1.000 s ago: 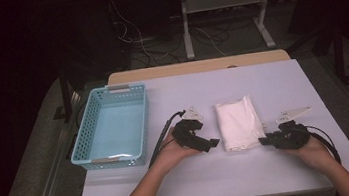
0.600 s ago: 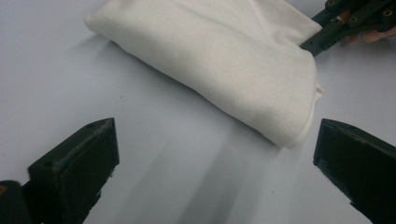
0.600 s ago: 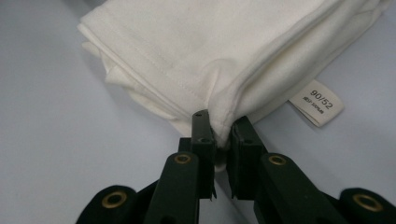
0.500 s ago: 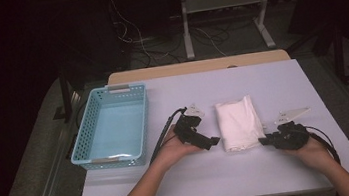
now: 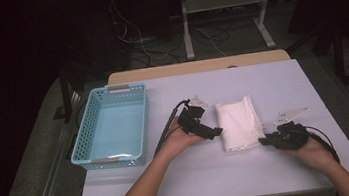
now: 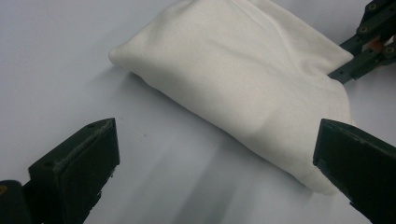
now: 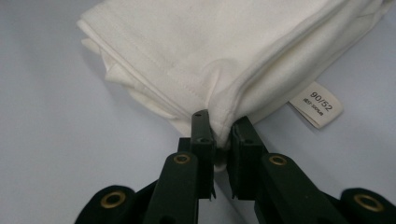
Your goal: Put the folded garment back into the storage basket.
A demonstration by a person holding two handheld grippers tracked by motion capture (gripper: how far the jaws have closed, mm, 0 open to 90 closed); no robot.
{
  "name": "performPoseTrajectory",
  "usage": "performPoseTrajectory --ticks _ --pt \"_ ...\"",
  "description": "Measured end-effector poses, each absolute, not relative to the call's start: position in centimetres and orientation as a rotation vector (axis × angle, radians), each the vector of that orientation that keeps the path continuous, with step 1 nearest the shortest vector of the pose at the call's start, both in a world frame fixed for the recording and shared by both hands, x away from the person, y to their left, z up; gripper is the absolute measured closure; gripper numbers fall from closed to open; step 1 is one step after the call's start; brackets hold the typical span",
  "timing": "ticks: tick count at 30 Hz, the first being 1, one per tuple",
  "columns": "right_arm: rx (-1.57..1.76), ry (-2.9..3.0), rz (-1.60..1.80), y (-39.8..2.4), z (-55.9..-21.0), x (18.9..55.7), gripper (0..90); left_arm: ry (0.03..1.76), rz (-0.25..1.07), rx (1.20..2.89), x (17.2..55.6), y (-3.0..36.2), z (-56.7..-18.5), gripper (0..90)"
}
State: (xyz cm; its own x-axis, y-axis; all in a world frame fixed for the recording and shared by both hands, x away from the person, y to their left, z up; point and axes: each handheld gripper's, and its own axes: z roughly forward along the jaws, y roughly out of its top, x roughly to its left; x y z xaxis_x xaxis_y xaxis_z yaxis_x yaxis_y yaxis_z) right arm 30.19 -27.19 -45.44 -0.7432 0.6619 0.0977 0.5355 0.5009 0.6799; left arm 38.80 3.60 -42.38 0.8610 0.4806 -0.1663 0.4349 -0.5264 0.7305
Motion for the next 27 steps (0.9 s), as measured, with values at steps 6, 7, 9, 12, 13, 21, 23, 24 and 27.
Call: performPoseTrajectory --ticks 6,7,9,12,13,21,23,24,27 --pt "1.039 2.565 1.063 -27.1 -45.4 30.2 80.7 0.674 0.088 2.173 39.9 3.5 -41.9 0.3" --pt "1.04 2.564 1.061 -27.1 -45.4 30.1 80.7 0.678 0.091 2.173 40.0 3.4 -41.8 0.3" --pt "1.041 2.564 1.06 -27.1 -45.4 30.1 80.7 0.682 0.096 2.168 40.6 3.3 -41.7 0.3" --pt "1.04 2.565 1.059 -27.1 -45.4 30.1 80.6 0.688 0.1 2.166 41.3 3.1 -41.5 0.4" --pt "1.04 2.565 1.06 -27.1 -45.4 30.2 80.6 0.692 0.102 2.167 41.6 3.0 -41.5 0.4" --pt "1.035 2.566 1.056 -27.1 -45.4 30.2 80.6 0.721 0.109 2.157 43.5 2.5 -41.3 1.4" --pt "1.034 2.567 1.055 -27.1 -45.4 30.2 80.6 0.721 0.118 2.162 43.9 2.3 -41.3 4.6" --pt "1.033 2.567 1.054 -27.1 -45.4 30.2 80.6 0.722 0.119 2.166 44.1 2.2 -41.3 4.7" --pt "1.034 2.566 1.055 -27.1 -45.4 30.2 80.6 0.728 0.126 2.157 44.6 2.1 -41.2 9.0"
